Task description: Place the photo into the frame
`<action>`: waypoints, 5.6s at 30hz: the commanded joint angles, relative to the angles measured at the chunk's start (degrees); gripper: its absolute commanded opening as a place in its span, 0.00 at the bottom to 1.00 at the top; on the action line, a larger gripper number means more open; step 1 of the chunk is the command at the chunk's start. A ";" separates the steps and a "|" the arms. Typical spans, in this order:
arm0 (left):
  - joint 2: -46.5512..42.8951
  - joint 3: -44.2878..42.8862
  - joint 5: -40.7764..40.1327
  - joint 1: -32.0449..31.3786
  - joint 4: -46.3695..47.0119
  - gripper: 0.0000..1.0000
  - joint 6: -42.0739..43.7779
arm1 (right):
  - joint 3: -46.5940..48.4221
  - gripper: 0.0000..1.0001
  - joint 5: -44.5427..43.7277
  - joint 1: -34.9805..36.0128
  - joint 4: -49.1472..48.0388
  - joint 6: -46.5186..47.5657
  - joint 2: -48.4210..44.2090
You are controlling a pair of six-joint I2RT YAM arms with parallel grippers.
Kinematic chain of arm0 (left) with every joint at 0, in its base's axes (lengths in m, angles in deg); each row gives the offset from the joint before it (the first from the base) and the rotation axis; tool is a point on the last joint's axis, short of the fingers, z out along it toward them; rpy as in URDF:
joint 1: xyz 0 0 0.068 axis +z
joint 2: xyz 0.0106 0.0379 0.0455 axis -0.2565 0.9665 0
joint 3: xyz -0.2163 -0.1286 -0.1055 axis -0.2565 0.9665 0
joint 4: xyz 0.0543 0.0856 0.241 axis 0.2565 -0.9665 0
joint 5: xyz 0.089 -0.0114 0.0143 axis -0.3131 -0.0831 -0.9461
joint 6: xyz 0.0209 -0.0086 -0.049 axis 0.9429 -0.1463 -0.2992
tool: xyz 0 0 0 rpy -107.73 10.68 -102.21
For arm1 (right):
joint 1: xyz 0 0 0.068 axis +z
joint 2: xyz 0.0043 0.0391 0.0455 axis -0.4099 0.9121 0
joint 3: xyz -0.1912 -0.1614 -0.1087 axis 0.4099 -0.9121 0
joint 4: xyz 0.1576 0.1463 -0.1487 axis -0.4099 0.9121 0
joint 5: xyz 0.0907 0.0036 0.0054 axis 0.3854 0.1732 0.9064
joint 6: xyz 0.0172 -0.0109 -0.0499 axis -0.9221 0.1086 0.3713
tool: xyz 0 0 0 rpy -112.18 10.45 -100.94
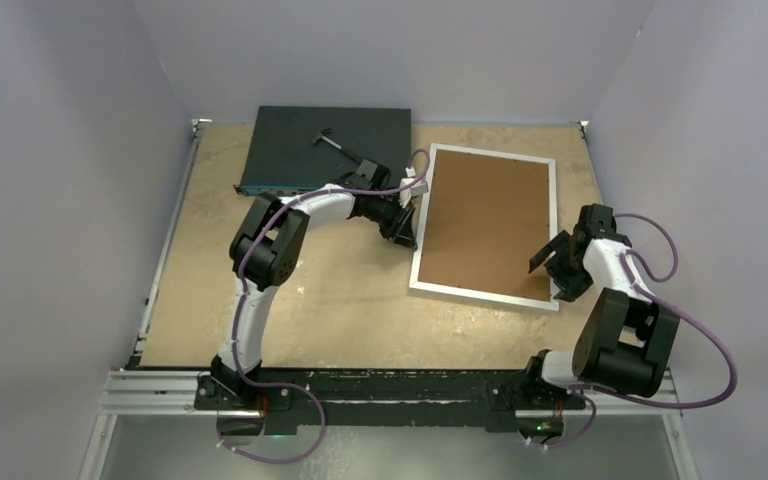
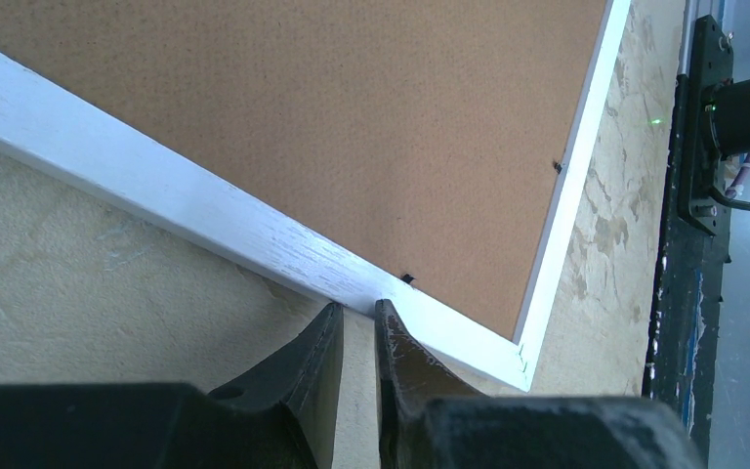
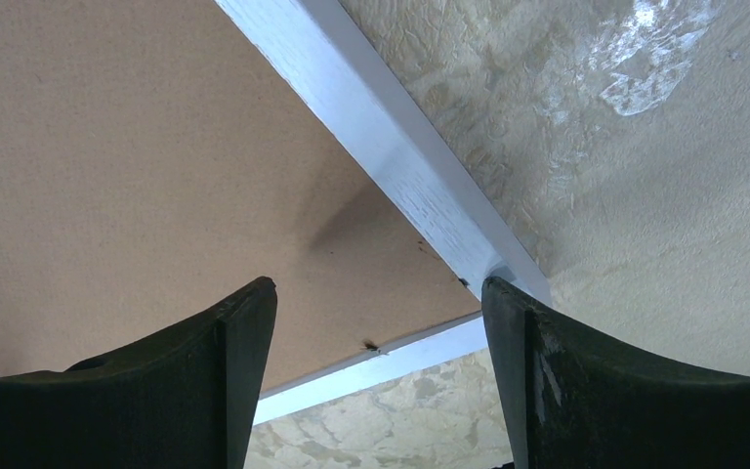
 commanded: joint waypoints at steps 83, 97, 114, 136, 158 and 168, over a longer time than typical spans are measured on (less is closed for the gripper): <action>-11.13 -4.14 -5.48 0.92 -17.69 0.43 9.79 | 5.96 0.93 7.28 21.21 -19.01 -3.21 -0.92; -29.07 2.43 -17.34 1.36 -29.08 0.83 29.12 | 20.92 0.99 -8.67 20.99 -19.72 -2.37 8.13; -32.49 21.63 -32.87 -16.42 -16.24 0.94 50.48 | 70.20 0.96 -19.49 20.79 -16.73 6.54 50.21; -22.59 10.91 -32.85 -19.35 -9.18 0.86 25.03 | 28.77 0.97 -14.40 9.87 -20.52 -4.01 24.66; -18.45 6.41 -19.27 -0.75 0.24 0.75 3.32 | 3.51 0.95 -9.22 7.85 -17.38 -7.96 -6.00; -15.33 4.78 -21.82 -0.73 -1.86 0.67 2.76 | -2.16 0.96 -10.59 3.90 -20.27 -9.72 0.24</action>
